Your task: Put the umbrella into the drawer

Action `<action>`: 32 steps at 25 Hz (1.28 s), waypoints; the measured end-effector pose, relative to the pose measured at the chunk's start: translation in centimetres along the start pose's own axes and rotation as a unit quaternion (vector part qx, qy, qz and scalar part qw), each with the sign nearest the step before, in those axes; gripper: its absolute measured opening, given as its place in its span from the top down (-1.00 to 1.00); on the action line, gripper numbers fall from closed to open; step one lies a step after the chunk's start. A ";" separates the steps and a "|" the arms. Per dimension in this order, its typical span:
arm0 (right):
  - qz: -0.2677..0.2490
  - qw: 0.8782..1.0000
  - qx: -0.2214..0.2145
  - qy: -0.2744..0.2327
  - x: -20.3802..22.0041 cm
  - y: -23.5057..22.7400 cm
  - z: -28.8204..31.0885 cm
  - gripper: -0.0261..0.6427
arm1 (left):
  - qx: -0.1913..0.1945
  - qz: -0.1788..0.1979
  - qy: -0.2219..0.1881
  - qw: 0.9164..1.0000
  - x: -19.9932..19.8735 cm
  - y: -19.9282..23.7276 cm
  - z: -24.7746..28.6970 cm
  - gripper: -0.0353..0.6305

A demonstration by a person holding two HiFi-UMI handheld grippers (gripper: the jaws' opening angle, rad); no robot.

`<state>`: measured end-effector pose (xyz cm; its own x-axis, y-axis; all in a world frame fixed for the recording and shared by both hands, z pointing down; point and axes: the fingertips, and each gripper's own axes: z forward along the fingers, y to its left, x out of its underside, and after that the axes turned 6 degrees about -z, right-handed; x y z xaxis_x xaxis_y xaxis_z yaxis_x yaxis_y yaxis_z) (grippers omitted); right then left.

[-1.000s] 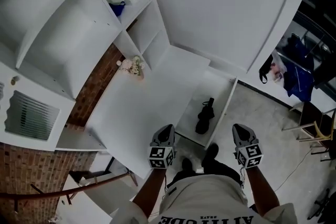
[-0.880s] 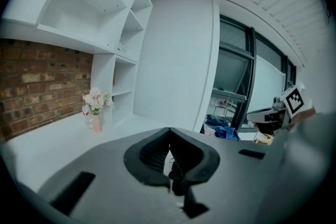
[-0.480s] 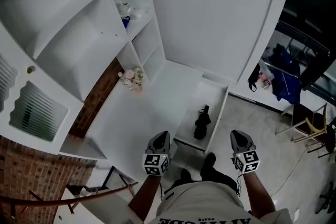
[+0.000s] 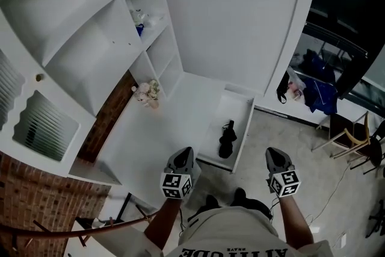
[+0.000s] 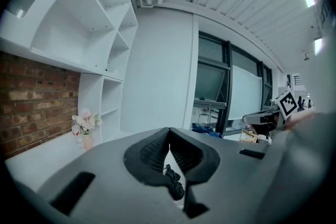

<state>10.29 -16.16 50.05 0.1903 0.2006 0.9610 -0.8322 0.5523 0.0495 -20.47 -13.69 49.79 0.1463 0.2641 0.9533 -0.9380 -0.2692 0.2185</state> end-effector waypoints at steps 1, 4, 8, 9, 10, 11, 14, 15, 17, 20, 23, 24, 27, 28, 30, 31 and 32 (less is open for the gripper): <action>0.001 1.000 0.002 -0.001 0.1 -0.5 -0.3 0.82 | -0.003 0.000 -0.002 1.000 -0.1 -0.1 -0.1 0.82; -0.002 1.000 0.001 0.000 0.2 -1.8 -0.8 0.82 | -0.012 0.004 -0.007 1.000 -0.1 -0.4 -0.4 0.82; -0.007 1.000 -0.009 0.001 0.1 -3.1 -0.9 0.82 | -0.027 0.010 -0.013 1.000 -0.2 -0.9 -0.6 0.82; -0.010 1.000 -0.013 -0.001 0.1 -3.3 -1.0 0.82 | -0.029 0.009 -0.013 0.999 -0.2 -1.1 -0.7 0.82; -0.014 1.000 -0.017 -0.002 0.0 -3.5 -1.0 0.82 | -0.030 0.009 -0.013 0.999 -0.1 -1.4 -0.6 0.82; -0.017 1.000 -0.021 -0.003 0.0 -3.7 -1.0 0.82 | -0.031 0.009 -0.014 0.999 -0.2 -1.7 -0.6 0.82; -0.023 0.999 -0.028 -0.005 0.0 -4.1 -1.0 0.82 | -0.034 0.010 -0.016 0.999 -0.3 -2.3 -0.4 0.82; -0.023 0.999 -0.030 -0.005 0.0 -4.2 -1.0 0.82 | -0.035 0.010 -0.016 0.999 -0.3 -2.4 -0.3 0.82; -0.025 0.999 -0.034 -0.006 0.0 -4.3 -0.9 0.82 | -0.036 0.010 -0.015 0.999 -0.3 -2.7 -0.3 0.82; -0.027 0.999 -0.041 -0.009 -0.2 -4.6 -0.9 0.82 | -0.038 0.008 -0.018 0.999 -0.3 -3.2 -0.2 0.82; -0.028 0.998 -0.047 -0.013 -0.5 -4.8 -1.0 0.82 | -0.039 0.007 -0.020 0.999 -0.4 -3.7 -0.1 0.82; -0.028 0.998 -0.047 -0.013 -0.6 -4.9 -1.0 0.82 | -0.040 0.007 -0.020 0.999 -0.4 -3.8 -0.2 0.82; -0.028 0.998 -0.049 -0.015 -0.7 -5.0 -1.1 0.82 | -0.042 0.006 -0.021 0.999 -0.4 -4.0 -0.3 0.82; -0.028 0.998 -0.050 -0.015 -0.7 -5.0 -1.2 0.82 | -0.043 0.006 -0.021 0.999 -0.4 -4.1 -0.3 0.82; -0.027 0.998 -0.052 -0.015 -0.7 -5.0 -1.3 0.82 | -0.045 0.003 -0.022 0.999 -0.4 -4.1 -0.4 0.82; -0.025 0.998 -0.052 -0.015 -0.7 -5.0 -1.3 0.82 | -0.046 0.000 -0.022 0.999 -0.3 -4.2 -0.5 0.82; -0.023 0.998 -0.052 -0.016 -0.7 -5.0 -1.3 0.82 | -0.047 -0.002 -0.022 0.999 -0.2 -4.2 -0.5 0.82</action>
<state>15.00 -18.00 48.76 0.2095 0.1484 0.9665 -0.7638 0.6419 0.0670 -16.72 -12.13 48.57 0.1616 0.2233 0.9613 -0.9625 -0.1793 0.2035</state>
